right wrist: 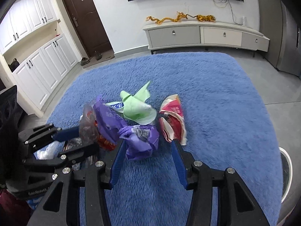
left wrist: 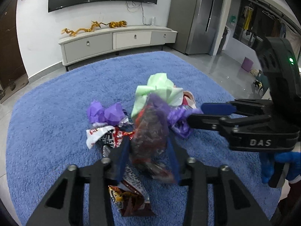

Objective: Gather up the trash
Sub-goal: 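Grasp the clear plastic wrapper with the left tool while the right tool grasps the purple bag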

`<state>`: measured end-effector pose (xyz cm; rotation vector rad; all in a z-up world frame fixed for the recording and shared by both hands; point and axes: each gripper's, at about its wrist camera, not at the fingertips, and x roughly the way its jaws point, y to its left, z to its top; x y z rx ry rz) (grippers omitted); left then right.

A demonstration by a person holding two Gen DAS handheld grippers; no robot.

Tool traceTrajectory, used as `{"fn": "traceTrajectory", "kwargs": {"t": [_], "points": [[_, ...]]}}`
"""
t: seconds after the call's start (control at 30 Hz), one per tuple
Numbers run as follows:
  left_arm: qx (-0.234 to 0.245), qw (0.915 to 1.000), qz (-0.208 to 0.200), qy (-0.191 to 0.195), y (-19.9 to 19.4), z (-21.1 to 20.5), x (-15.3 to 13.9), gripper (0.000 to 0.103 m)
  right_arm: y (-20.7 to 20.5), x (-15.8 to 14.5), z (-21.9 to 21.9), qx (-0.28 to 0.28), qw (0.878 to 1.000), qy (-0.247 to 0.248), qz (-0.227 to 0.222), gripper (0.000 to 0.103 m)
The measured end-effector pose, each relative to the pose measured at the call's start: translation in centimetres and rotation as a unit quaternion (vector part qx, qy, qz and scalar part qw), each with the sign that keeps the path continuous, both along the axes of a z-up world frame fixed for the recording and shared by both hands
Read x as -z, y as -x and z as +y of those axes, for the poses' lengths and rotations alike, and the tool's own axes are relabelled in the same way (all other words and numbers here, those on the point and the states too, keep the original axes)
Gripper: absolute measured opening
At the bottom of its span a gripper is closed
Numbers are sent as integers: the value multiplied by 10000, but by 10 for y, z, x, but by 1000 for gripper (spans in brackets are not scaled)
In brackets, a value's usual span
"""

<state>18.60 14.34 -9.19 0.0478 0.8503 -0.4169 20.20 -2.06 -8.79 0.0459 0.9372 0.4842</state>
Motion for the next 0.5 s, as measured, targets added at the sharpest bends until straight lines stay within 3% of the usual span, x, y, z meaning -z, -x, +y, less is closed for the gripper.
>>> {"fn": "traceTrajectory", "kwargs": {"t": [0.13,0.23,0.5], "points": [[59,9999,63,56,-3,-2,3,22,-8,8,3,-74,9998,-159,107,46],[96,9999,37,115,-1,-4,1,19,-8,8,3,-124,9996,-223,110,35],[-80,9993,-107,346,25,4,-13,16,28,-2,-13,-142,9997,-204,22,31]]}}
